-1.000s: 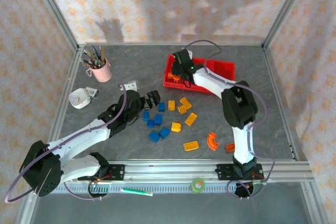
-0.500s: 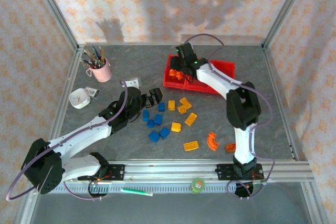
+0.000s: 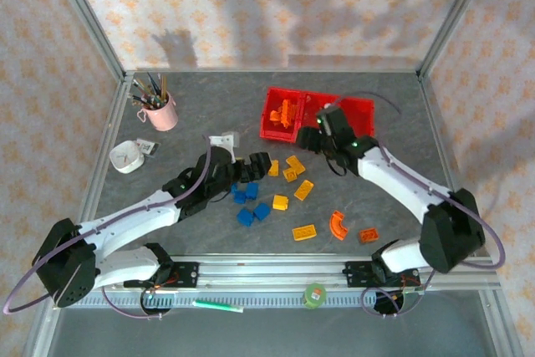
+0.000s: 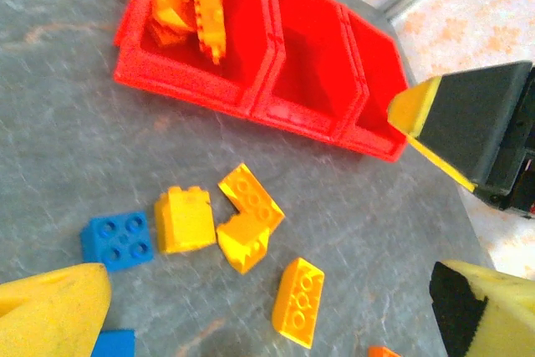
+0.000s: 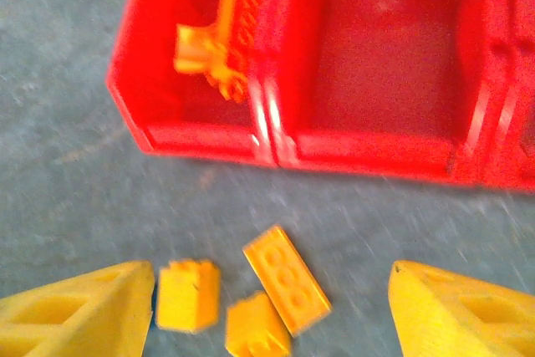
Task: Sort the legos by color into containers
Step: Pick up the lego from the bottom-center of the table.
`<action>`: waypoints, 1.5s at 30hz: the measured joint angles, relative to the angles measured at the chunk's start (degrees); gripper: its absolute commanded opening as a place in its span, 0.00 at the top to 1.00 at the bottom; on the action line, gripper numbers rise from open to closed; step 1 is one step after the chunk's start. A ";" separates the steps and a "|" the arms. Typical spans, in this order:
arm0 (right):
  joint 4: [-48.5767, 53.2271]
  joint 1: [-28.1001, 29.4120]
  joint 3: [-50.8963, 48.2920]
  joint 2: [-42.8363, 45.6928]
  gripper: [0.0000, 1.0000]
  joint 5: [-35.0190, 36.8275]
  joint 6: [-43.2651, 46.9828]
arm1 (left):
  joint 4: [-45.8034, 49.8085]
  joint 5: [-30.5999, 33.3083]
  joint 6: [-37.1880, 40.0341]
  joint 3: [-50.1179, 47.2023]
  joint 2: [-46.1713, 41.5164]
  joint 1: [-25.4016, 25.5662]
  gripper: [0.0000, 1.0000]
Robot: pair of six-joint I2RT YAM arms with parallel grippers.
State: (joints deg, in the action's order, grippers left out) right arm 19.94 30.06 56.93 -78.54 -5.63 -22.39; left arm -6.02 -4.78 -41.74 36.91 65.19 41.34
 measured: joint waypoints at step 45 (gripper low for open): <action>12.20 15.69 -25.90 8.35 0.38 7.89 -26.10 | -1.95 5.70 -8.35 -8.17 -3.48 11.19 0.01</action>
State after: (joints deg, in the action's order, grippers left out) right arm 32.14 45.76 31.03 -70.19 2.26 -48.49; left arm -7.97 0.93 -50.09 28.73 61.71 52.53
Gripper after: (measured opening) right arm 0.649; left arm 0.992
